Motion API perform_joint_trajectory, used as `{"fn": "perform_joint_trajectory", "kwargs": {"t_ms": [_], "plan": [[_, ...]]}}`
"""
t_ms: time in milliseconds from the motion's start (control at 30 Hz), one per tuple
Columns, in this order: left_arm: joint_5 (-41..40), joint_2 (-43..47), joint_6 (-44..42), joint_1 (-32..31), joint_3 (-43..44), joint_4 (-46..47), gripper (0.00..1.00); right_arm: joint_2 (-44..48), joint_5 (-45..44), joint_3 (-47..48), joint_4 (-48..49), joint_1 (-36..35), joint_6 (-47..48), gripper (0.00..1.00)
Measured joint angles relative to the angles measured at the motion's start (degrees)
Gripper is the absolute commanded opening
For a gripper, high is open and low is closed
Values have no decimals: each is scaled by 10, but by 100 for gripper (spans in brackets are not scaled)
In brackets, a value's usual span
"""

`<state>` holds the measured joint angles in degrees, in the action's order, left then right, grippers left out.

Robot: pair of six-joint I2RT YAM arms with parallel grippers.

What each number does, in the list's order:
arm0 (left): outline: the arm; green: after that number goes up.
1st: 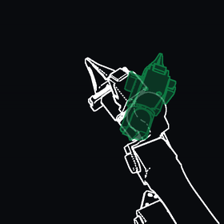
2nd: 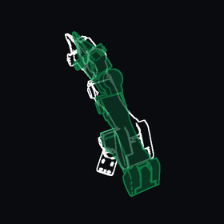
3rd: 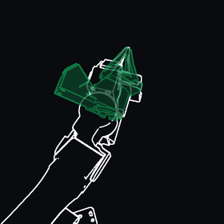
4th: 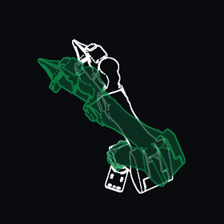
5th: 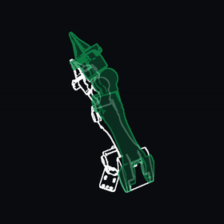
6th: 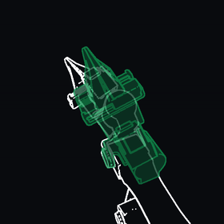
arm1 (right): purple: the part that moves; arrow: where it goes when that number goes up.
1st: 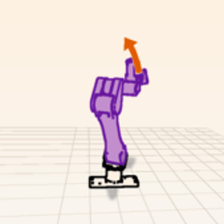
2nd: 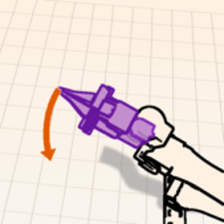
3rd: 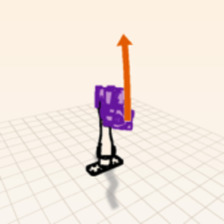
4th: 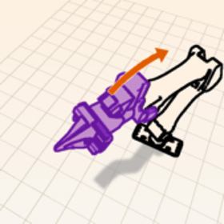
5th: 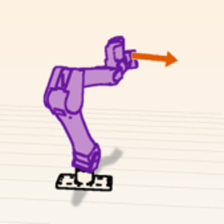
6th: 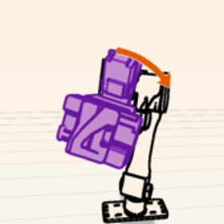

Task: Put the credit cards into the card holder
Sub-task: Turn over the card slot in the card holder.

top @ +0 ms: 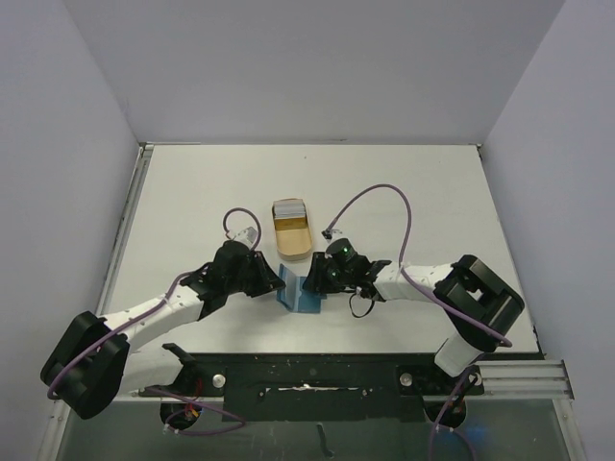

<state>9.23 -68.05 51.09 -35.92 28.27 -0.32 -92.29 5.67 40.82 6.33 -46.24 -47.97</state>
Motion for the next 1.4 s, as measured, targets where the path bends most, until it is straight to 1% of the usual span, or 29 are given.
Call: {"fn": "perform_joint_trajectory", "kwargs": {"t_ms": [33, 67, 100, 267, 300, 333, 367, 400, 467, 600, 633, 667, 733, 933, 967, 1000, 1100, 1167, 1300, 1367, 1400], "plan": [[1, 0, 5, 0, -2, 5, 9, -2, 1, 0, 5, 0, 0, 32], [2, 1, 9, 0, -5, 10, 6, -3, 2, 0, 9, 0, 1, 32], [4, 2, 13, 0, -10, 16, 0, -3, 2, -1, 11, 0, 1, 32], [13, 15, 28, 0, -33, 41, 0, -4, 4, -5, 22, 0, 1, 32], [14, 16, 30, 0, -35, 44, 1, -4, 4, -5, 23, 0, 1, 32], [15, 17, 32, 0, -37, 47, 7, -5, 4, -5, 24, 0, 1, 32], [16, 17, 34, 0, -39, 51, 10, -7, 5, -5, 27, 0, 1, 32], [17, 17, 36, 0, -40, 53, 10, -9, 5, -5, 30, 0, 1, 32], [19, 17, 41, 0, -43, 61, 0, -11, 6, -5, 35, 0, 1, 32], [23, 20, 47, 0, -49, 73, 0, -11, 6, -6, 36, 0, 1, 32], [24, 21, 49, 0, -52, 78, 3, -11, 6, -5, 37, 0, 1, 32], [26, 22, 51, 0, -54, 81, 7, -11, 6, -6, 37, 0, 1, 32], [27, 24, 54, 0, -59, 88, 0, -12, 6, -6, 38, 0, 1, 32], [32, 25, 57, 0, -71, 108, 0, -12, 8, -6, 39, 0, 0, 33], [32, 25, 57, 0, -72, 109, 6, -12, 8, -6, 39, 0, 0, 34], [32, 25, 57, 0, -73, 111, 10, -12, 8, -6, 39, 0, 0, 35], [32, 26, 57, 0, -73, 111, 7, -12, 10, -6, 40, 0, -2, 38], [32, 26, 57, 0, -73, 111, 0, -12, 10, -6, 40, 0, -2, 38], [32, 26, 56, 0, -73, 111, 0, -10, 10, -6, 40, 0, -2, 38], [32, 26, 56, 0, -73, 111, 15, -10, 10, -6, 40, 0, -3, 38], [32, 26, 56, 0, -73, 111, 17, -10, 10, -6, 40, 0, -3, 38]]}}
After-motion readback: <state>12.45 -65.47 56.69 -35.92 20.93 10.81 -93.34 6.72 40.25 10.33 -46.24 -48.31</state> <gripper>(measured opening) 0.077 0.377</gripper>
